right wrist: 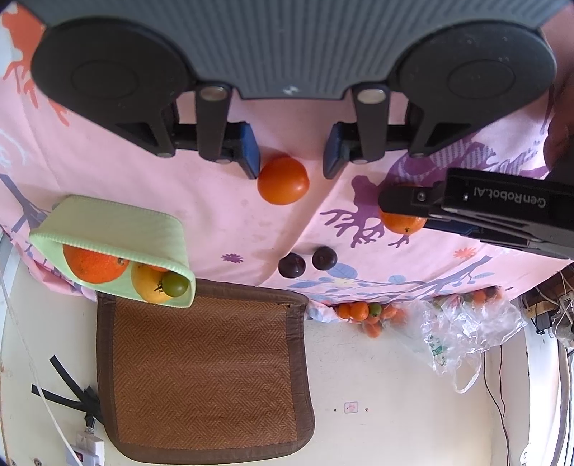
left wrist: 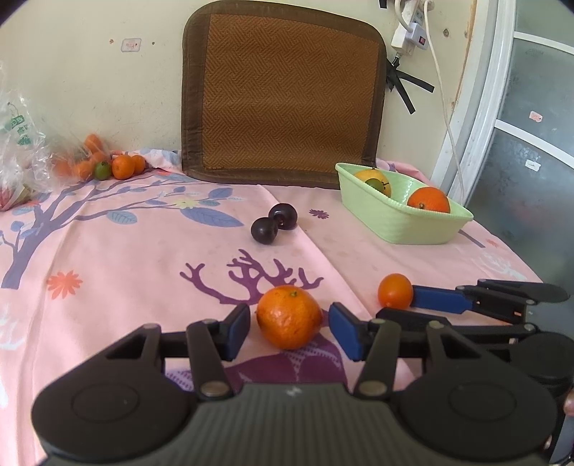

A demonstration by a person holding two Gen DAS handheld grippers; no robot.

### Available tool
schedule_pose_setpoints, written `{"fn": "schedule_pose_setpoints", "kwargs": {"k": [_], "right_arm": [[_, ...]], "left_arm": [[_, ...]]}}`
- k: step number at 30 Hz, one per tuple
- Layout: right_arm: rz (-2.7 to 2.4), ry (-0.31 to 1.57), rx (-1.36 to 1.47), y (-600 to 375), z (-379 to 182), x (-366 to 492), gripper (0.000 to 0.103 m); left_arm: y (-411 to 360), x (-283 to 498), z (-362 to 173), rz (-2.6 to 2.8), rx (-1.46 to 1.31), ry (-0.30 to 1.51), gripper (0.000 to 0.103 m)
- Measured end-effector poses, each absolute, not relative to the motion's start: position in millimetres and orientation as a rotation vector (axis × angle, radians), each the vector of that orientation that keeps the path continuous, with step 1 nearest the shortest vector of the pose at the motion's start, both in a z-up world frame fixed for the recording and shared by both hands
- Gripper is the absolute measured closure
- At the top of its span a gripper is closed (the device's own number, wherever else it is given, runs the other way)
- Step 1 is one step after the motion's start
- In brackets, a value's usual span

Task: Organize fruits
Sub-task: 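Grasp a tangerine with the left tool while the right tool grasps the other tangerine, then drop the tangerine into the green dish with the left tool while the right tool drops its tangerine there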

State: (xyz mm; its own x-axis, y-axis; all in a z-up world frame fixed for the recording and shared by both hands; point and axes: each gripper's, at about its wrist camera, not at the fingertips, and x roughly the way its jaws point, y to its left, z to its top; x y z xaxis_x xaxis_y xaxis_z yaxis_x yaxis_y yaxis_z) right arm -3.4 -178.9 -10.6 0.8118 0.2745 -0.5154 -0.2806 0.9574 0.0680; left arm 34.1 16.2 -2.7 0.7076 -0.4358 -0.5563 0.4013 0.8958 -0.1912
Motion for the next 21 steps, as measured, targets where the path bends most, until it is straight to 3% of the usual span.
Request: {"fn": "schedule_pose_setpoints", "kwargs": {"k": [5,7,9,11,21], "right_arm": [[0.294,0.543,-0.011,-179,-10,-1,0.058],[0.293,0.548,-0.012,-178,-10,1,0.058],[0.3,0.56,-0.005,-178,-11,4,0.06],[0.297,0.558,0.003,-180,-11,4,0.069],[0.219,0.436,0.085,-211,6,3,0.069]], "left_arm": [[15,32,-2,-0.464,-0.041,0.621,0.056],[15,31,-2,-0.464,-0.033,0.617,0.062],[14,30,-2,-0.461,-0.029,0.612,0.062],[13,30,-2,-0.459,-0.025,0.61,0.062],[-34,64,42,-0.597,0.002,0.547,0.062]]}}
